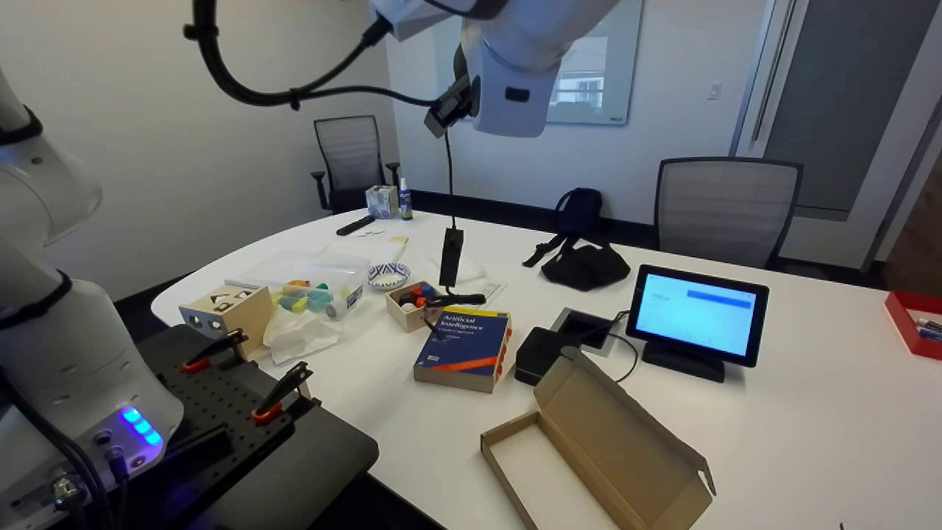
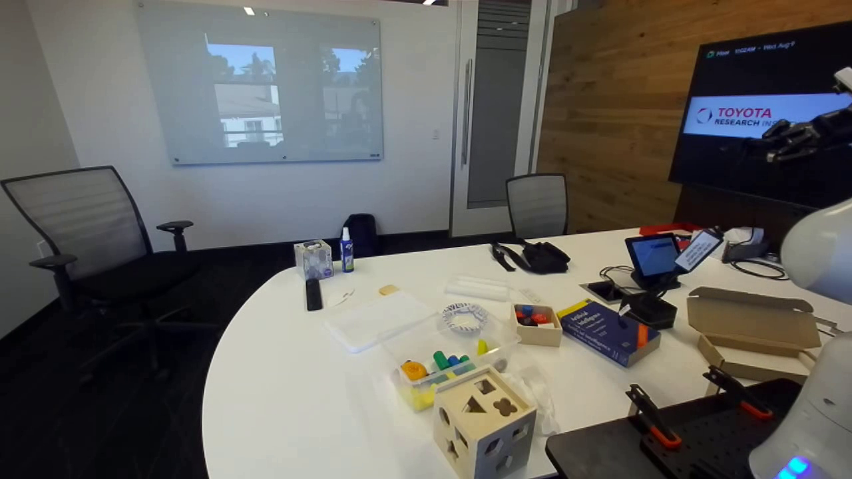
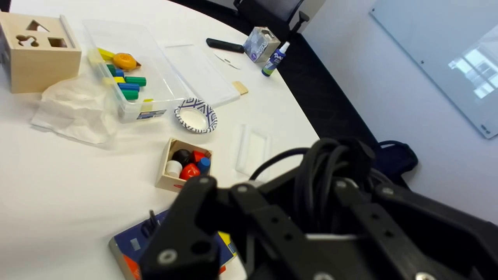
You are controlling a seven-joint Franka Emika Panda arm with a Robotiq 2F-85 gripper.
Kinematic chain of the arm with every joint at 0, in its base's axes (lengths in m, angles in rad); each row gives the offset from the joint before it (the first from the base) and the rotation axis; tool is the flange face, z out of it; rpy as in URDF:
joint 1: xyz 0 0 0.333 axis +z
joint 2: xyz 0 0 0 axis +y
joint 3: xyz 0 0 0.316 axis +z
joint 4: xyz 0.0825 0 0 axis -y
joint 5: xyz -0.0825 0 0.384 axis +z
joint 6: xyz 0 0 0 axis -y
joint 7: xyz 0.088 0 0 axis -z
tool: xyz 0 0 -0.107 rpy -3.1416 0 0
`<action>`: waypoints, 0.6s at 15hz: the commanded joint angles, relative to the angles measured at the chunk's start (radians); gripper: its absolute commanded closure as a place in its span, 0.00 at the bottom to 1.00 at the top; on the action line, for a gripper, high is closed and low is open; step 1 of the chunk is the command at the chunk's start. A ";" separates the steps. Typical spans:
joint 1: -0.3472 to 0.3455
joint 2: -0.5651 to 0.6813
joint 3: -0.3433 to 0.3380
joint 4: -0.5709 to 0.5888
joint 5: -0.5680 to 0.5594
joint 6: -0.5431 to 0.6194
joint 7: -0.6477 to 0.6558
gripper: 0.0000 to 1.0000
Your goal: Press the center button of the black object next to the book, open the cardboard box, remove the cable and put it on the table
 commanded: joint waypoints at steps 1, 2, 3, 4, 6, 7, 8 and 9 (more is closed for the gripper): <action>0.030 -0.085 -0.056 -0.079 -0.026 0.020 -0.026 0.99; 0.031 -0.090 -0.065 -0.096 -0.024 0.033 -0.041 0.99; 0.030 -0.091 -0.074 -0.120 0.000 0.042 -0.055 0.99; 0.030 -0.090 -0.082 -0.142 0.006 0.050 -0.070 0.99; 0.028 -0.088 -0.096 -0.212 0.037 0.078 -0.116 0.99; 0.030 -0.088 -0.099 -0.255 0.044 0.101 -0.142 0.99; 0.034 -0.089 -0.100 -0.298 0.049 0.127 -0.163 0.99; 0.038 -0.091 -0.098 -0.340 0.053 0.154 -0.183 0.99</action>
